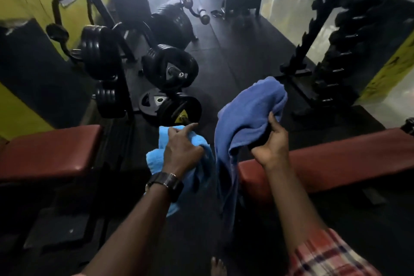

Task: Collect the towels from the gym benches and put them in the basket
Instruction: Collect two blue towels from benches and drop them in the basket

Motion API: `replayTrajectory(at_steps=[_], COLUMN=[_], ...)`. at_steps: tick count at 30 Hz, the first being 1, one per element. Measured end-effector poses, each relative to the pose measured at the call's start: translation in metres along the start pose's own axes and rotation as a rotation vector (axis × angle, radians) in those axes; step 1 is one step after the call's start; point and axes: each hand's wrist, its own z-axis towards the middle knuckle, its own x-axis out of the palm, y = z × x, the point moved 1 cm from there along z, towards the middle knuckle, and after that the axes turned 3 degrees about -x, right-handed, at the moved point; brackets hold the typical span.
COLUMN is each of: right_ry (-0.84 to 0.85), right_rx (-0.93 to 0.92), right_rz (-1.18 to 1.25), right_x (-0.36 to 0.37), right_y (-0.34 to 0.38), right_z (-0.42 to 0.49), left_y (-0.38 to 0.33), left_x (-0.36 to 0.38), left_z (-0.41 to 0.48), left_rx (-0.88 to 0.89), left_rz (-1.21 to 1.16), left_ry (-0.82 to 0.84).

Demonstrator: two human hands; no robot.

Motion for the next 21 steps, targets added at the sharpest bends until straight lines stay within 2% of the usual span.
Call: replayTrajectory(at_steps=[5,10,14,17,19,21], right_ry=[0.005,-0.085,-0.295,-0.474,-0.489,-0.457], right_rx=[0.047,0.058,-0.015,-0.092,-0.060,-0.028], right_rz=[0.123,0.119,-0.170,-0.518,-0.686,-0.667], right_x=[0.045,0.051,0.048,0.051,0.056,0.058], right_y=[-0.019,-0.031,-0.027,-0.022,-0.022,-0.017], right_z=[0.086,0.172,0.243,0.295,0.318,0.350], left_y=[-0.006,-0.026,-0.034,-0.053,-0.070,-0.088], left_x=[0.021,0.041,0.043,0.047,0.055,0.070], left_z=[0.087,0.186,0.275,0.340,0.371,0.404], left_rx=[0.004,0.026,0.066,0.095,0.150,0.203], left_rz=[-0.072,-0.328,-0.454,-0.530,-0.531,-0.507], left_ry=[0.208,0.252,0.191,0.199,0.206,0.231])
